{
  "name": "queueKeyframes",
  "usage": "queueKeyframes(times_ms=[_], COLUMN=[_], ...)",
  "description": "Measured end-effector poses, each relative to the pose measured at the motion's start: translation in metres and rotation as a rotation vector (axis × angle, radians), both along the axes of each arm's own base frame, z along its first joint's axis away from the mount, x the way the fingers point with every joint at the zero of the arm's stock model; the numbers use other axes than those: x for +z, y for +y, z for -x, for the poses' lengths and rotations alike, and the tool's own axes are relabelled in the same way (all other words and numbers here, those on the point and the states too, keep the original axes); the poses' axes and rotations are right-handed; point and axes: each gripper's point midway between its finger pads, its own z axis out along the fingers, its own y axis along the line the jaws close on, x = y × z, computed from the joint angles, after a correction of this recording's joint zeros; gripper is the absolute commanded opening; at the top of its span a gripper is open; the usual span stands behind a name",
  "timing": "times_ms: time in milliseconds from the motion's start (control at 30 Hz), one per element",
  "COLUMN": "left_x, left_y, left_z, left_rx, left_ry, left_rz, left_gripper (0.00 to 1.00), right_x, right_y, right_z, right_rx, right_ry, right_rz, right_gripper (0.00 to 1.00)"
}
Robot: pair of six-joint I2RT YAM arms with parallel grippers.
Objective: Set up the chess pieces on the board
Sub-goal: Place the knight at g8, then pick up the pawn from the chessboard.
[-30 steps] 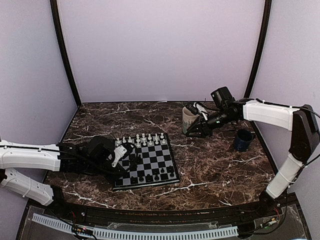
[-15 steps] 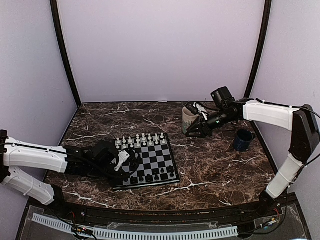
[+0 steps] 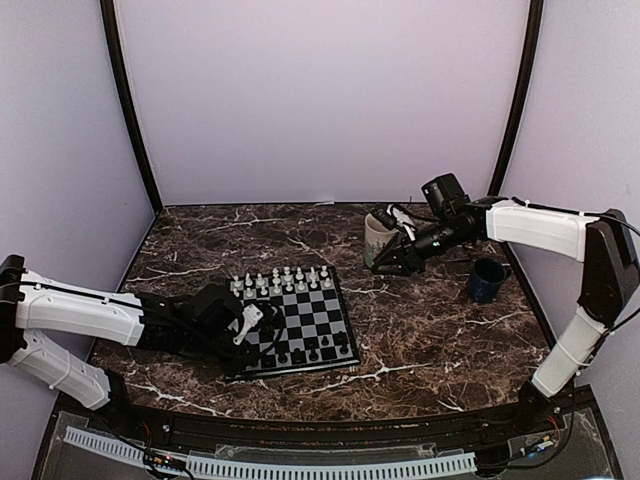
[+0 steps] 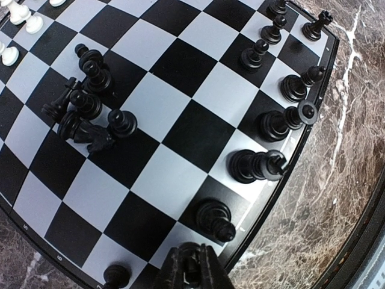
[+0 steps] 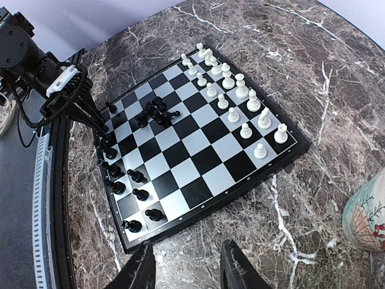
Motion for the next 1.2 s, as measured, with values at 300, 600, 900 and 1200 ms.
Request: queueKeyframes(times_ms=[300,600,900,1200], left_x=[-0.003,0.062,0.074,0.029], left_y=[0.007,-0.001,-0.025,-0.04], left_z=[0.004,-0.016,-0.076,-0.088], left_rx=[0.012,0.058,0.19,0.188], left_ry=[0.021,-0.1,-0.037,0.104], left_rz=[-0.027,0.072,0.048,-0.078], left_gripper=[0.35,0.37,0.29,0.27], right_x=[0.0,0.0,0.0,0.0], right_y=[0.0,0.0,0.0,0.0], right_z=[0.0,0.001,0.0,0.0], right_rx=[0.002,0.004,0.004,0.001], right_ry=[-0.001,0.0,0.001,-0.005], right_rz=[0.001,-0.002,0.0,0.004], right_gripper=[0.38,0.38,0.38,0.38])
